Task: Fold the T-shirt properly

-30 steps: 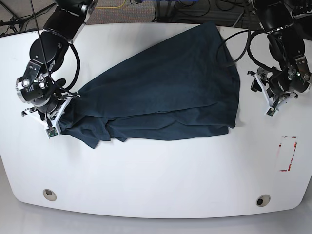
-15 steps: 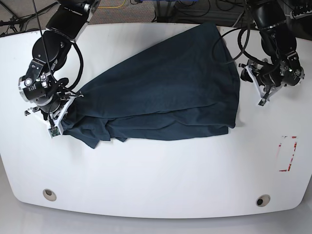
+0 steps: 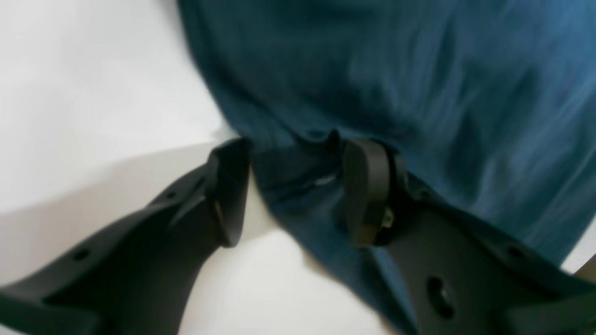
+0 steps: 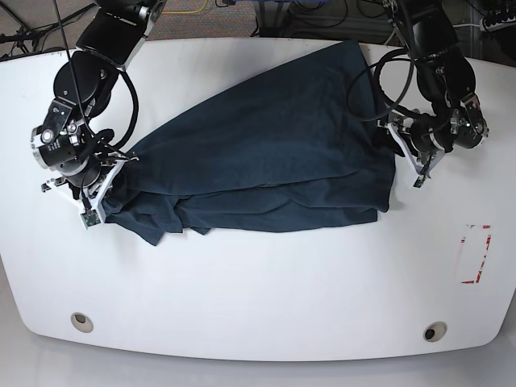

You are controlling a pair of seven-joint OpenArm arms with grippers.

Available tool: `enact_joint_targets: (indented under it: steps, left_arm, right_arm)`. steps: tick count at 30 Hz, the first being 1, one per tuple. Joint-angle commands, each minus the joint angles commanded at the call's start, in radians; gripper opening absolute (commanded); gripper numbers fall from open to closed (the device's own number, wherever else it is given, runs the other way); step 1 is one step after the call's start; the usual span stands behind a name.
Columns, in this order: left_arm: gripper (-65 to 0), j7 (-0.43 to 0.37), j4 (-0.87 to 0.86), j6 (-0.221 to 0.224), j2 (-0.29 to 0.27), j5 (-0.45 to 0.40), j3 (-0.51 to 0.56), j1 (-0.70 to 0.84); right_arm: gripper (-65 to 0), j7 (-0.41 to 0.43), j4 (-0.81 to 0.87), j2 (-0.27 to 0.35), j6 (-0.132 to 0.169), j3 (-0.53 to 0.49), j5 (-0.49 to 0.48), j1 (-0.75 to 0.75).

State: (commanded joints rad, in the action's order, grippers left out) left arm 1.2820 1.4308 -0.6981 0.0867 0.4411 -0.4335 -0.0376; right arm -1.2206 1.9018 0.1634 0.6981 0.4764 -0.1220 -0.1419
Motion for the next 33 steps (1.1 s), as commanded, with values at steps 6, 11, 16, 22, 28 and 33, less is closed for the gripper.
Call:
enact_joint_targets:
  steps: [6,11,16,22,28,33]
  left_arm:
    - [-34.2,0.002,-0.034,0.000,0.000,0.057,0.005,-0.020]
    - [-34.3,-0.002,-0.035,0.000,-0.018,0.052,0.006,-0.043]
    - [-41.8,-0.003,-0.063,0.000,-0.028,0.052,0.005,-0.060]
    - [-65.0,-0.035,-0.118,0.000,-0.028,0.055,0.005,-0.078]
    - [-64.2,-0.041,-0.104,0.000,-0.026,0.057,0.003,-0.091]
    - [-65.0,-0.038,-0.021,0.000,-0.020,0.057,0.002,-0.129]
  right_arm:
    - [-65.0,0.000,0.000,0.000,0.000,0.000,0.000,0.000]
    - [-65.0,0.000,0.000,0.000,0.000,0.000,0.000,0.000]
    - [-65.0,0.000,0.000,0.000,0.000,0.000,0.000,0.000]
    - [-65.0,0.000,0.000,0.000,0.000,0.000,0.000,0.000]
    - [-65.0,0.000,0.000,-0.002,0.000,0.000,0.000,0.000]
    - [-65.0,0.000,0.000,-0.002,0.000,0.000,0.000,-0.011]
